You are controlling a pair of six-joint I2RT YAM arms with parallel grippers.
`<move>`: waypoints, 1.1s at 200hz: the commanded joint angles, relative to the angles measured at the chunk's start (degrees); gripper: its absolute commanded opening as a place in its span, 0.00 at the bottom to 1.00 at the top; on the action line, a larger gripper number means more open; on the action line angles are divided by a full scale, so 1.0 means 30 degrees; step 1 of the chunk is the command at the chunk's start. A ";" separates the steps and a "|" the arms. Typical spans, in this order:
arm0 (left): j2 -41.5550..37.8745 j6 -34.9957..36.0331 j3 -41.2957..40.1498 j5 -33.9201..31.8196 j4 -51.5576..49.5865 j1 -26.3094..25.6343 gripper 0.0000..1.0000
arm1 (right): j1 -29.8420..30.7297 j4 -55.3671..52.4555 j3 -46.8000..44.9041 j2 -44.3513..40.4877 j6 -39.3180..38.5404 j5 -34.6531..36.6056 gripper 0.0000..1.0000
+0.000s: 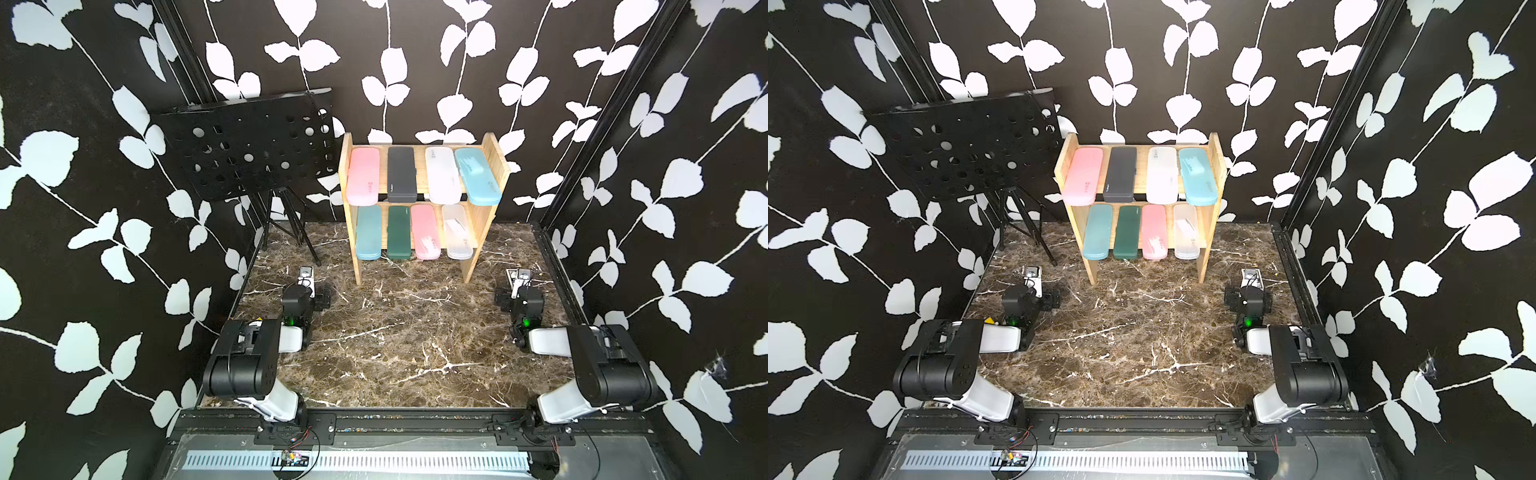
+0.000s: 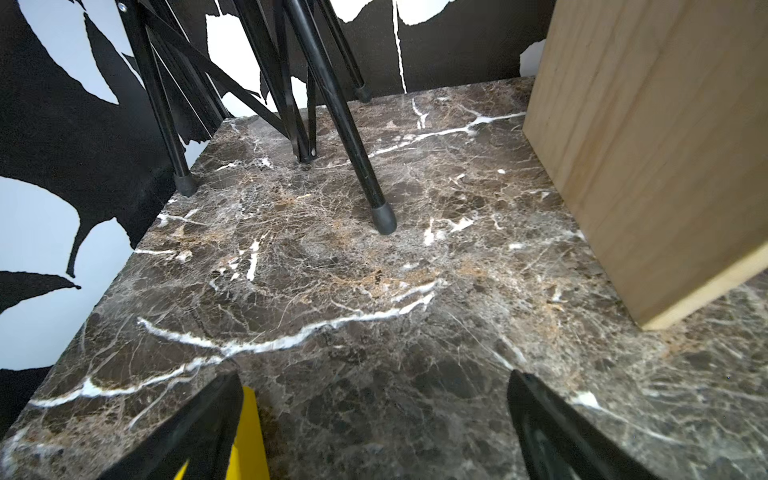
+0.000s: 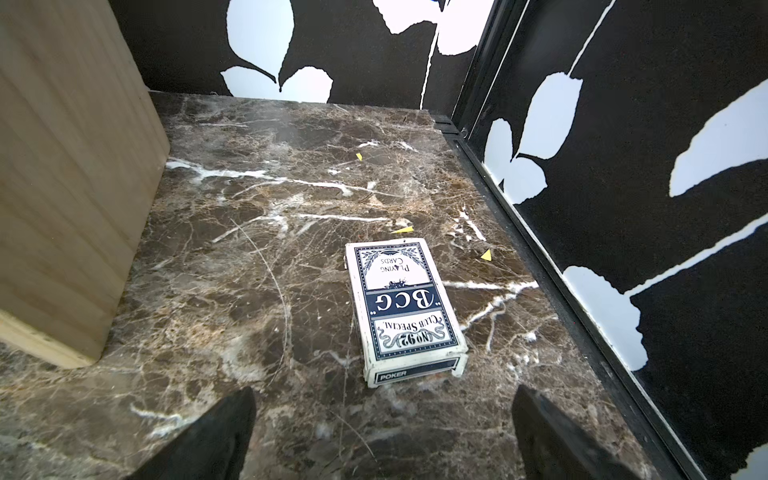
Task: Remove the pencil cases from the shelf
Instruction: Pick up the pencil case from the shelf.
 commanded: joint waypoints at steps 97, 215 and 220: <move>-0.0241 0.0159 0.0286 0.0127 0.0003 -0.0056 0.99 | -0.0071 0.0956 -0.0220 -0.0186 -0.0001 0.0141 0.99; -1.3205 -1.3083 0.8581 0.7219 -1.7181 -0.0086 0.97 | 0.2848 -2.2773 0.9498 -0.9801 0.3262 0.6077 0.99; -1.3259 -1.4471 0.8913 0.7997 -1.6712 -0.0111 0.97 | 0.2887 -2.3461 1.0037 -0.9810 0.3464 0.6059 0.99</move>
